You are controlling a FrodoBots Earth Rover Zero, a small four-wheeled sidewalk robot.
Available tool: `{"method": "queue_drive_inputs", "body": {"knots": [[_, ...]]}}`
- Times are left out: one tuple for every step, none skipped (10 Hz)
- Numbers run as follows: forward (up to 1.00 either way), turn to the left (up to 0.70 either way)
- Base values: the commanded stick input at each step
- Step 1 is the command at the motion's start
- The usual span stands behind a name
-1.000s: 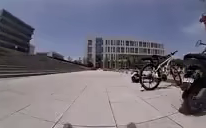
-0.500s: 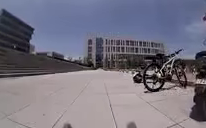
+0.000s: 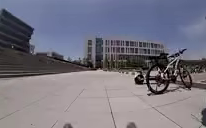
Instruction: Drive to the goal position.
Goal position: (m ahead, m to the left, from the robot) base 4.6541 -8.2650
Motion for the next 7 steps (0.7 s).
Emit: {"method": "queue_drive_inputs", "body": {"knots": [[0.45,0.0],[0.45,0.0],[0.45,0.0],[0.45,0.0],[0.45,0.0],[0.45,0.0],[0.45,0.0]]}}
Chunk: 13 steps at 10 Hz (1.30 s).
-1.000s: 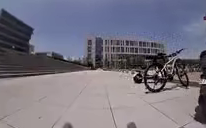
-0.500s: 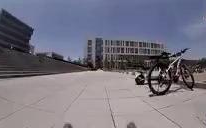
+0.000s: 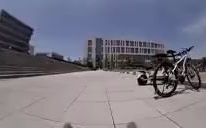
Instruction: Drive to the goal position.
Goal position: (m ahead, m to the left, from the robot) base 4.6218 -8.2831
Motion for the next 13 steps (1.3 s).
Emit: {"method": "queue_drive_inputs", "body": {"knots": [[0.45,0.0],[0.45,0.0],[0.45,0.0],[0.45,0.0],[0.45,0.01],[0.45,0.01],[0.45,0.01],[0.45,0.01],[0.45,0.0],[0.45,0.0],[0.45,0.01],[0.45,0.02],[0.45,0.0]]}}
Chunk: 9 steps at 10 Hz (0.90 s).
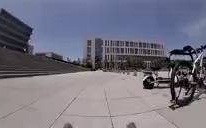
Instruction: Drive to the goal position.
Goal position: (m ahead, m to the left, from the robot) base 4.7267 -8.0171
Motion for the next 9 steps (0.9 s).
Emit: {"method": "queue_drive_inputs", "body": {"knots": [[0.45,0.02],[0.45,0.03],[0.45,0.02],[0.45,0.01],[0.45,0.0],[0.45,0.0],[0.45,0.0],[0.45,0.0],[0.45,0.0]]}}
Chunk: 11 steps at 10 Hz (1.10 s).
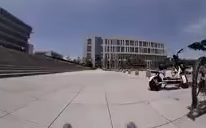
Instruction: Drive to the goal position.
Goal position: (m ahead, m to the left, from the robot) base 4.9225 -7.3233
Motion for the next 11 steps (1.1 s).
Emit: {"method": "queue_drive_inputs", "body": {"knots": [[0.45,0.0],[0.45,0.0],[0.45,0.0],[0.45,0.0],[0.45,0.0],[0.45,0.0],[0.45,0.0],[0.45,0.0],[0.45,0.0],[0.45,0.0],[0.45,0.0]]}}
